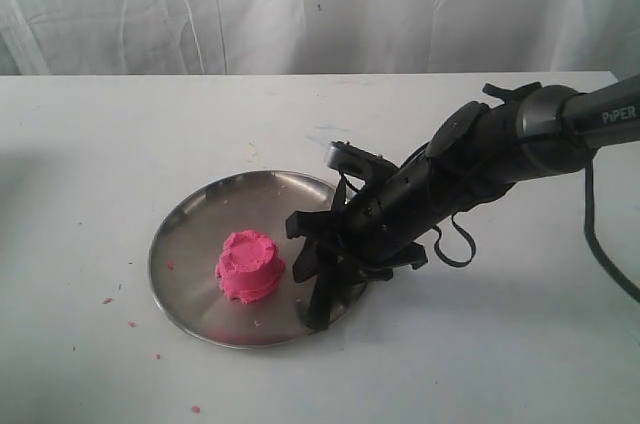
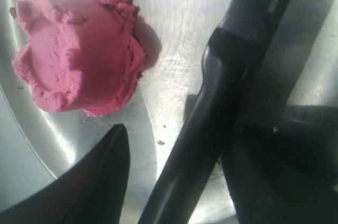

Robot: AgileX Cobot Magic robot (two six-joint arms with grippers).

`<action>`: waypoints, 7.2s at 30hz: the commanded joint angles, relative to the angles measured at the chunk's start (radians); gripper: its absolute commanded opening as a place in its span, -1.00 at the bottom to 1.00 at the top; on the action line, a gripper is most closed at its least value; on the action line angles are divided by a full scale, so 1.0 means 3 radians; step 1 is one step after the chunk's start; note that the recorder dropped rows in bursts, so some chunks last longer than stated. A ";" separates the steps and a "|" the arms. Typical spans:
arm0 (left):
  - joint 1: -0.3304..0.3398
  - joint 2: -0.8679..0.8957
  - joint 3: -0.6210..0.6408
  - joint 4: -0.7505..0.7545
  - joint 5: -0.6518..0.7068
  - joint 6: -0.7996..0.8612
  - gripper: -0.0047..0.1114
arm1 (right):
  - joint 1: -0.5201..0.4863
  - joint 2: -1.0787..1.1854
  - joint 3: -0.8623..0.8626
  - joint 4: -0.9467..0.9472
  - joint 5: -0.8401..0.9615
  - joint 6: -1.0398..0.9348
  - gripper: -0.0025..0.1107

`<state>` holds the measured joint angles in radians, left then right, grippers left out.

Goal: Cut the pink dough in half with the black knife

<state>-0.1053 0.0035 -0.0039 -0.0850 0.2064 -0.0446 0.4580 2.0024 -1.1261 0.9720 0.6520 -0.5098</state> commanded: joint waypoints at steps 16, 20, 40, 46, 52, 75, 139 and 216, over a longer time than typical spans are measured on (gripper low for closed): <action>0.0007 -0.0012 0.0013 -0.0027 -0.0008 -0.0010 -0.92 | 0.0013 0.0043 -0.0002 0.0122 -0.0103 0.0234 -0.08; 0.0007 -0.0012 0.0013 -0.0027 -0.0008 -0.0010 -0.92 | 0.0013 0.0046 -0.0002 0.0122 -0.0129 0.0292 -0.14; 0.0007 -0.0012 0.0013 -0.0027 -0.0009 -0.0003 -0.92 | 0.0041 -0.0021 -0.0002 0.0034 -0.0205 0.0341 -0.29; 0.0007 -0.0012 0.0013 -0.0027 -0.0009 -0.0010 -0.92 | 0.0041 -0.0194 -0.0002 0.0034 -0.0237 0.0341 -0.29; 0.0007 -0.0012 0.0013 -0.0027 -0.0009 -0.0010 -0.92 | 0.0041 -0.0410 -0.0002 0.0034 -0.0347 0.0219 -0.29; 0.0007 -0.0012 -0.0057 -0.1318 -0.0481 -0.1127 -0.92 | 0.0041 -0.0819 -0.0108 -0.1189 0.0060 0.1180 -0.29; -0.0001 -0.0012 -0.1081 -0.1512 0.0576 -0.0086 -0.92 | 0.0673 0.0616 -0.1490 -0.3240 0.1001 0.3050 -0.56; -0.0489 0.3745 -0.3282 -0.1858 0.2368 0.3050 -0.07 | 0.2794 -0.2051 -0.0088 -0.6009 0.1234 0.0539 -0.96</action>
<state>-0.2458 1.1155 -0.9827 -0.6116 0.9250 0.8577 1.2960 1.3982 -1.1553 -0.8115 1.0281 -0.3621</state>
